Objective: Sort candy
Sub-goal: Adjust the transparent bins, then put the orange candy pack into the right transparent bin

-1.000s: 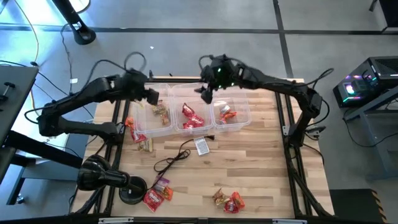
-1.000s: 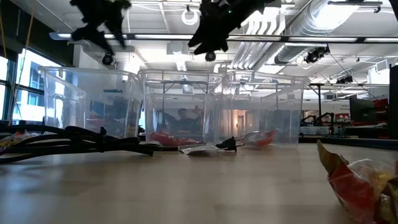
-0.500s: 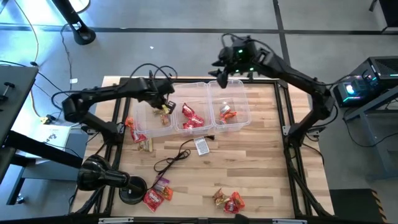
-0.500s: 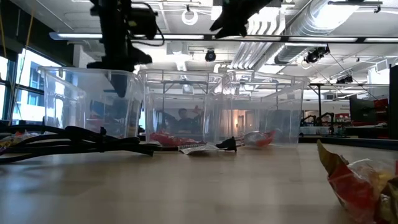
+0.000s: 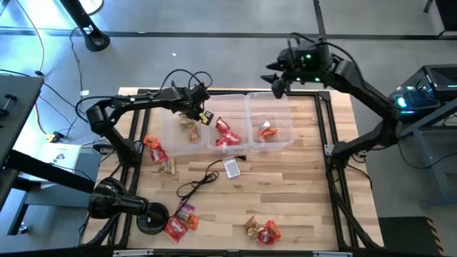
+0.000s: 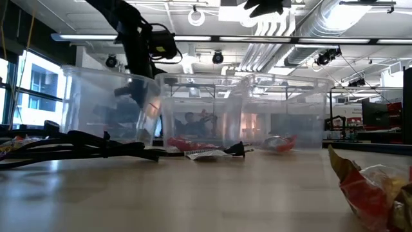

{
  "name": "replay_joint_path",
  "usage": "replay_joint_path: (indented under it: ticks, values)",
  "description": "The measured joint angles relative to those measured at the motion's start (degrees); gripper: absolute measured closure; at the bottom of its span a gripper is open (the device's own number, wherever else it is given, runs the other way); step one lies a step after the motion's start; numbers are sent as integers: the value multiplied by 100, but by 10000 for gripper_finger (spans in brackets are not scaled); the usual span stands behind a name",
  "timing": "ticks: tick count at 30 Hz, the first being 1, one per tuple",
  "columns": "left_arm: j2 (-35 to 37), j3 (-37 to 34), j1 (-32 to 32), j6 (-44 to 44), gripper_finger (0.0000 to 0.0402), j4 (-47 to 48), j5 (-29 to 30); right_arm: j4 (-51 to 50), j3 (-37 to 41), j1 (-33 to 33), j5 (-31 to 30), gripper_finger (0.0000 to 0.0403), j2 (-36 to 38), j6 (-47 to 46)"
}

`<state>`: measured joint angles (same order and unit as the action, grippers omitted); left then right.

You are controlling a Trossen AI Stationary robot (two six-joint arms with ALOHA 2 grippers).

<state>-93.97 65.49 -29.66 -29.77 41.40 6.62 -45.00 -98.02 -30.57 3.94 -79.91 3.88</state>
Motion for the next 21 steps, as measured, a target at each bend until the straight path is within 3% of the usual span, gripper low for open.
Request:
replay_joint_path:
  ticks: [9,21]
  values:
    - [-674,14,61,-109,401,-1420,-855,-462,0,-13,-723,188,574,-242]
    - [-618,621,128,139,401,-1292,-858,-494,4,-20,-779,188,633,-388]
